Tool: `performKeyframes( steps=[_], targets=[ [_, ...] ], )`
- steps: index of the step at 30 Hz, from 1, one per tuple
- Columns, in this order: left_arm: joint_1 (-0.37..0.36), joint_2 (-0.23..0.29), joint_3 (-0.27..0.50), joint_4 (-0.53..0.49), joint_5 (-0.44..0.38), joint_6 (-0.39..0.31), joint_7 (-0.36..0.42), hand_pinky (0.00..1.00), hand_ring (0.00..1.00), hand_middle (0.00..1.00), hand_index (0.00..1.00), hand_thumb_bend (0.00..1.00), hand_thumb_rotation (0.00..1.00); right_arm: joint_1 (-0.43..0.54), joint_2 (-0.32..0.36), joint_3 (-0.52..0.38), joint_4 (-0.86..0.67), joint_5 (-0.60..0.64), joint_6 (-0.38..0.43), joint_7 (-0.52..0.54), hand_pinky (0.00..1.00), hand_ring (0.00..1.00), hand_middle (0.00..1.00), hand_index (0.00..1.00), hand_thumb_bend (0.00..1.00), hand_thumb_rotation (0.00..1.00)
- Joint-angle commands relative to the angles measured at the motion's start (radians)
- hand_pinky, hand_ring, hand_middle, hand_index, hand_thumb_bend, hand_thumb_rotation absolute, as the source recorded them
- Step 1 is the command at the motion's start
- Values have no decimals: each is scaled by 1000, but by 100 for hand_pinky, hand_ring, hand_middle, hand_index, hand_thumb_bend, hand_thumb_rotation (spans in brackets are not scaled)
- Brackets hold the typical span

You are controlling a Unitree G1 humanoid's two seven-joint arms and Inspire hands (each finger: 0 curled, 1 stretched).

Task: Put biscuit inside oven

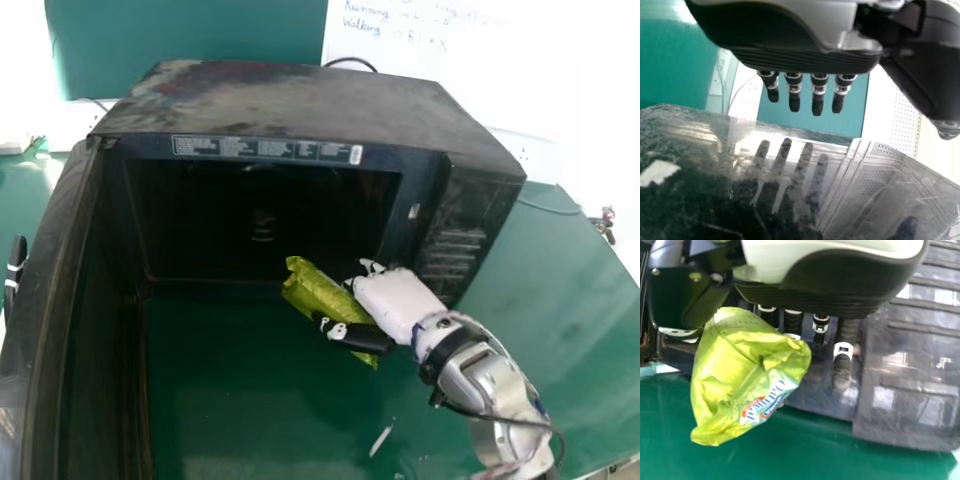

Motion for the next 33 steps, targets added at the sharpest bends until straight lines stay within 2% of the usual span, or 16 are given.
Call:
performKeyframes(
  steps=[1, 11, 18, 24, 33],
  targets=[
    [10, -2, -6, -4, 7, -7, 3, 100, 100, 100, 100, 99, 98, -33, 6, 18, 16, -9, -16, -16, 16, 25, 40, 49, 53, 0],
    [10, -8, -7, -5, 5, -11, -1, 100, 100, 100, 100, 99, 97, -94, 55, 43, 50, -11, 23, 20, 17, 26, 40, 50, 53, 0],
    [14, -11, -9, -12, 4, -10, -2, 100, 100, 100, 100, 99, 97, -120, 62, 57, 79, -24, -4, -22, 13, 22, 39, 50, 52, 0],
    [21, -18, -14, -30, 3, -5, 4, 100, 100, 100, 100, 98, 97, -144, 88, 62, 97, -24, 20, -7, 12, 20, 38, 50, 52, 0],
    [30, -20, -16, -44, -3, 5, 10, 100, 100, 100, 100, 99, 96, -203, 95, 86, 149, -28, 5, -14, 15, 23, 38, 49, 53, 0]
  ],
)
